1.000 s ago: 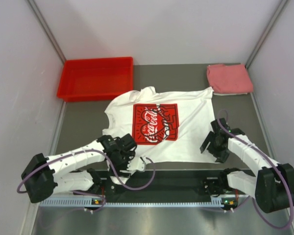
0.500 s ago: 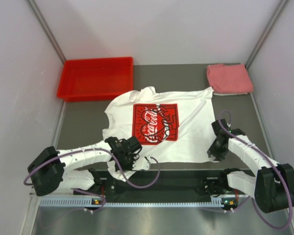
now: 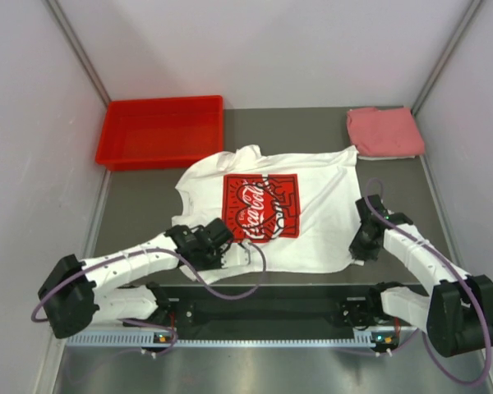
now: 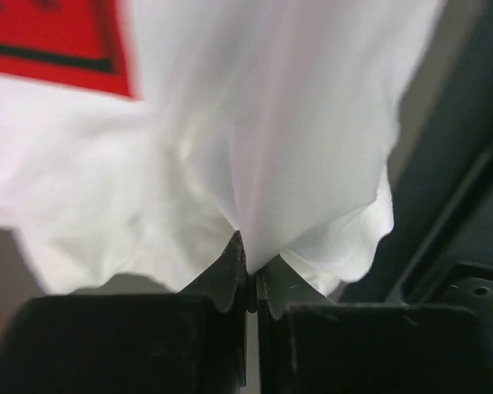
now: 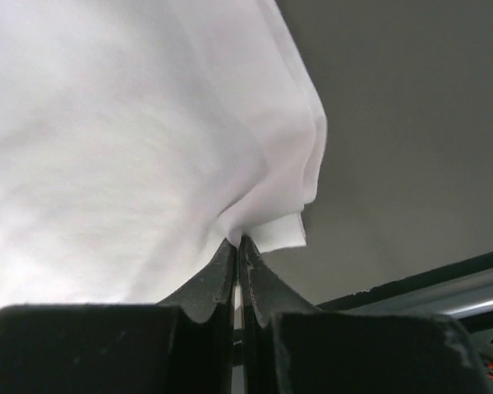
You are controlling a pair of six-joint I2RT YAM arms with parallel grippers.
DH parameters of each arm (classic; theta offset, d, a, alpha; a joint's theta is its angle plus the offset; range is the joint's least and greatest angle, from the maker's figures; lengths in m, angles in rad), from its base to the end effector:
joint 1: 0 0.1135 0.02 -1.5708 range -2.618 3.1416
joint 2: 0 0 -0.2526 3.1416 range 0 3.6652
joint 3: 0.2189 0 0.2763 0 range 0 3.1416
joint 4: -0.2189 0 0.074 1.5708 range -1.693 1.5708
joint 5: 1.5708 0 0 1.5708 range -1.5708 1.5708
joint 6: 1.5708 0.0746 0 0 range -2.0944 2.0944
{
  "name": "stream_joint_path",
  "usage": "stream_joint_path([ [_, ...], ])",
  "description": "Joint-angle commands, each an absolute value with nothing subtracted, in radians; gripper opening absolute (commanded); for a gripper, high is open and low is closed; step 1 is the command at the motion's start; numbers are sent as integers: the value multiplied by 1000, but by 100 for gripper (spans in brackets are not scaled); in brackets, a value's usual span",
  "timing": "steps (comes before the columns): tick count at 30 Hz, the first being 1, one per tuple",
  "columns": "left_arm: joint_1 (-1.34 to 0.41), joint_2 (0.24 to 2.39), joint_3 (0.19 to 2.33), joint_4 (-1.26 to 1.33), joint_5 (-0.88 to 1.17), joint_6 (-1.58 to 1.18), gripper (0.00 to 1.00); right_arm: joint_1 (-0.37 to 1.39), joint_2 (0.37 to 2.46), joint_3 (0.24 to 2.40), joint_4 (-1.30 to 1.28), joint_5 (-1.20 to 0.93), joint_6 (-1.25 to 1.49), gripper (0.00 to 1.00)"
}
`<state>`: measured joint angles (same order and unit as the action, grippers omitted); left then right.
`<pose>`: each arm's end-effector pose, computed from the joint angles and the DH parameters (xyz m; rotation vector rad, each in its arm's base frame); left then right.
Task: Fold and stack the t-shirts
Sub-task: Fold the tshirt
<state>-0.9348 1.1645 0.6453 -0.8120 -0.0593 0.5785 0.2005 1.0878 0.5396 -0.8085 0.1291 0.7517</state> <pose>0.1338 -0.1738 0.1196 1.9801 2.1124 0.0227 0.1936 0.0295 0.1033 0.8065 2.7778 -0.0237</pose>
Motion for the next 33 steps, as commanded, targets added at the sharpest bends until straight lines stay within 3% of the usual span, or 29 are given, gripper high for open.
stream_joint_path([
  [1,-858,1115,751,-730,-196,584,0,198,1088,655,-741,155,689,0],
  [8,-563,1261,925,-608,-170,664,0,196,1202,787,-703,186,594,0],
  [17,-503,1523,1074,-518,-210,721,0,195,1465,968,-581,250,463,0],
  [26,-494,1606,1092,-555,-219,686,1,195,1666,1130,-538,269,373,0],
  [28,-483,1618,1109,-555,-227,657,17,195,1696,1173,-528,252,371,4],
  [29,-476,1632,1133,-555,-229,644,38,193,1722,1189,-525,249,373,8],
  [30,-465,1641,1150,-555,-235,628,45,192,1733,1204,-523,247,374,12],
  [31,-433,1649,1169,-557,-235,592,51,189,1743,1239,-525,247,376,30],
  [32,-411,1658,1211,-567,-229,571,56,180,1752,1256,-526,248,379,38],
  [33,-388,1657,1232,-575,-203,527,58,175,1753,1285,-534,256,379,53],
])
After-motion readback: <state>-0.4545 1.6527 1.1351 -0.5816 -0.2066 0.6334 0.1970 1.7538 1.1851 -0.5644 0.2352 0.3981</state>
